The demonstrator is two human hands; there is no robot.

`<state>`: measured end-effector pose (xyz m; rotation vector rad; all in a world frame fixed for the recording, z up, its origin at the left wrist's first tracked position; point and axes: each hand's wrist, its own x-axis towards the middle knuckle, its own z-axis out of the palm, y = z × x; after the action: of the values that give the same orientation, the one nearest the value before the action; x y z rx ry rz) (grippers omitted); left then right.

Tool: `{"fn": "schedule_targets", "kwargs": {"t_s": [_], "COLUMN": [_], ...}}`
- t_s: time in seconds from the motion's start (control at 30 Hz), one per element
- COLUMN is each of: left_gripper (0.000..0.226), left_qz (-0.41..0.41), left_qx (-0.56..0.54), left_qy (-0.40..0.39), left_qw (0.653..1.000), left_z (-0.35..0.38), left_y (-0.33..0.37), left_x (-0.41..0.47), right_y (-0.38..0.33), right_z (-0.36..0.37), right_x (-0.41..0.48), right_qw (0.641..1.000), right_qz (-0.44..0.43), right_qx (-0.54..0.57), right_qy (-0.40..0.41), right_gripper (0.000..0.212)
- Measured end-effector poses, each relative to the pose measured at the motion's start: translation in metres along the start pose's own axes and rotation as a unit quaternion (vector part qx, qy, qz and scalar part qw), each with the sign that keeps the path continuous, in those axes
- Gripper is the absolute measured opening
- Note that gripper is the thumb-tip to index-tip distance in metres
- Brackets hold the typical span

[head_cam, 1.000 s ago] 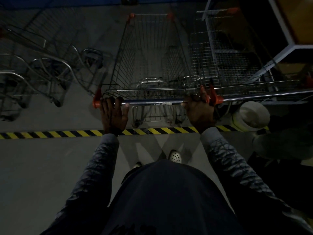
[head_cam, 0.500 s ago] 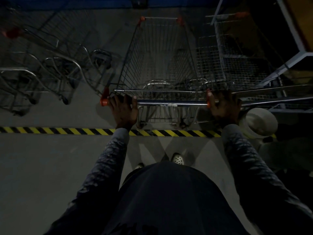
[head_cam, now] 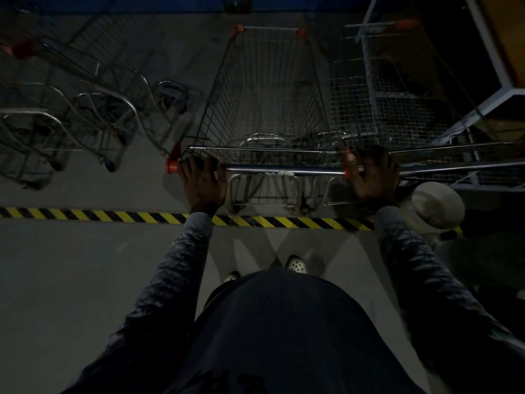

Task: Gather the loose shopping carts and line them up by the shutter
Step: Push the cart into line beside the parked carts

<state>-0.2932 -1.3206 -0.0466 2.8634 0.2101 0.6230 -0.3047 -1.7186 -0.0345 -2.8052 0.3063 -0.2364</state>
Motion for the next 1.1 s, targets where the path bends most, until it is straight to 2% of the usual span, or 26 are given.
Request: {"fn": "schedule_targets", "kwargs": {"t_s": [0.13,0.23,0.33,0.4,0.47,0.5,0.63,0.8,0.87,0.97,1.1], "left_gripper": [0.035,0.033,0.035,0.036,0.042,0.043,0.041,0.040,0.039,0.039,0.041], "left_qz": [-0.006,-0.018,0.053,0.094,0.100,0.102,0.112,0.107,0.107,0.117,0.115], "left_qx": [0.005,0.000,-0.014,-0.047,-0.050,-0.045,-0.031,-0.019,-0.010,-0.001,-0.001], "left_qy": [0.002,-0.012,-0.047,-0.071,-0.081,-0.077,-0.067,-0.077,-0.071,-0.061,-0.052], "left_qw": [1.000,1.000,0.997,0.992,0.990,0.991,0.991,0.991,0.992,0.991,0.992], "left_z": [-0.003,-0.005,-0.003,-0.001,-0.001,-0.001,-0.001,-0.002,-0.002,-0.001,0.000], "left_y": [0.007,0.018,0.035,0.048,0.055,0.056,0.053,0.054,0.054,0.049,0.049], "left_x": [0.001,0.005,0.007,0.006,0.003,0.002,0.000,0.000,-0.001,0.001,0.001], "right_y": [0.001,-0.006,-0.005,0.009,0.023,0.027,0.027,0.008,0.005,0.005,0.004], "right_z": [0.001,0.000,-0.002,-0.002,-0.004,-0.006,-0.010,-0.003,0.001,-0.005,-0.012], "right_x": [-0.002,-0.003,-0.001,0.004,0.011,0.013,0.013,0.024,0.032,0.043,0.054], "right_qw": [0.999,1.000,0.999,0.998,0.997,0.998,0.996,0.997,0.999,0.993,0.986], "right_qz": [-0.017,-0.010,-0.014,-0.038,-0.042,-0.028,0.002,0.045,0.042,0.055,0.030], "right_qx": [-0.017,-0.019,-0.018,-0.023,-0.049,-0.059,-0.077,-0.026,-0.004,0.056,0.135], "right_qy": [-0.022,-0.017,-0.030,-0.038,-0.037,-0.022,0.037,0.058,0.027,-0.090,-0.093], "right_gripper": [0.064,0.057,0.054,0.065,0.079,0.078,0.050,0.051,0.060,0.070,0.060]}}
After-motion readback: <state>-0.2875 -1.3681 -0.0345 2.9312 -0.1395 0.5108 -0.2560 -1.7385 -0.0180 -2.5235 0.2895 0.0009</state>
